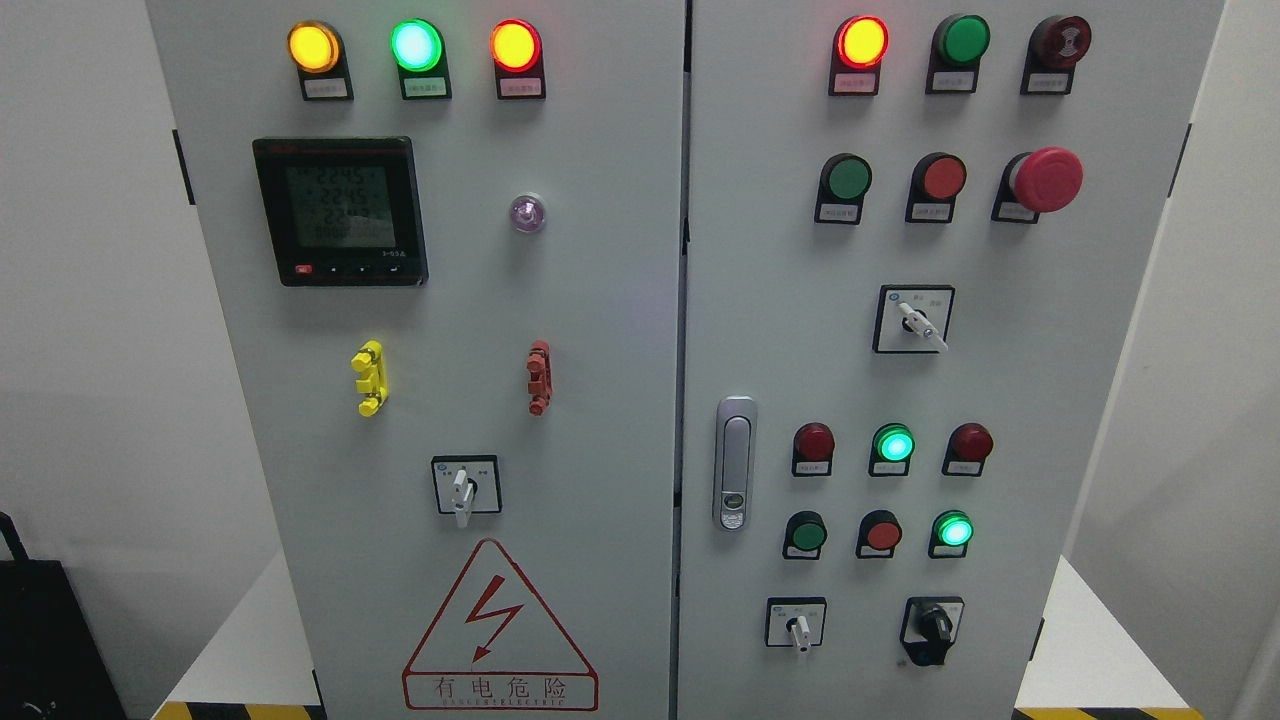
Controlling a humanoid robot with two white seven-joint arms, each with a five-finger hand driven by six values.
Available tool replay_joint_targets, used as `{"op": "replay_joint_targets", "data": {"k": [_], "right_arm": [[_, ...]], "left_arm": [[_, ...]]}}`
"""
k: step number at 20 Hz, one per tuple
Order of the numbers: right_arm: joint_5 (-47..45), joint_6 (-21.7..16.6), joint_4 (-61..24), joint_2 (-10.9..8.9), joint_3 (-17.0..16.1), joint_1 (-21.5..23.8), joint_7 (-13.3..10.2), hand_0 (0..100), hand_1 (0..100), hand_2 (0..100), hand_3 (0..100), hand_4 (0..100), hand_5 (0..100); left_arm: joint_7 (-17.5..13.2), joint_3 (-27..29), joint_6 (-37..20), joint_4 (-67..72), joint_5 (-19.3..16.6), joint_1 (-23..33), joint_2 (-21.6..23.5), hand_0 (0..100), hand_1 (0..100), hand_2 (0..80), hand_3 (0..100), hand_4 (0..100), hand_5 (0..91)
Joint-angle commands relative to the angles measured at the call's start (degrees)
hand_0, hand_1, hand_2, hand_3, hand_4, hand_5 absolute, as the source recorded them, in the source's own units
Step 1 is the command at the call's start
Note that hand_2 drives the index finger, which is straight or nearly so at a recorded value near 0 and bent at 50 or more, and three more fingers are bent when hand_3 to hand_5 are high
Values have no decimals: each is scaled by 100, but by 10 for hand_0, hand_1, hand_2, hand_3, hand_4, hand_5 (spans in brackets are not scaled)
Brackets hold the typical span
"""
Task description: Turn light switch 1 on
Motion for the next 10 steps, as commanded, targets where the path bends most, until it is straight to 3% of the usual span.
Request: {"op": "replay_joint_targets", "data": {"k": [1,3,7,10], "right_arm": [[0,0,0,-1,3,0,3,0,0,0,0,0,0],[0,0,0,-1,3,0,3,0,0,0,0,0,0],[0,0,0,-1,3,0,3,0,0,0,0,0,0],[0,0,0,-1,4,0,3,0,0,0,0,0,0]], "left_arm": [[-17,-514,134,-2096,14,31,40,422,548,339,566,757,620],[-113,-568,195,-2351,14,31,31,425,550,350,581,771,635],[-754,-559,767,-2790,180,-21,-31,440,534,352,589,772,641],[-747,-559,846,-3185,199,-48,-48,445,528,349,589,766,635]]}}
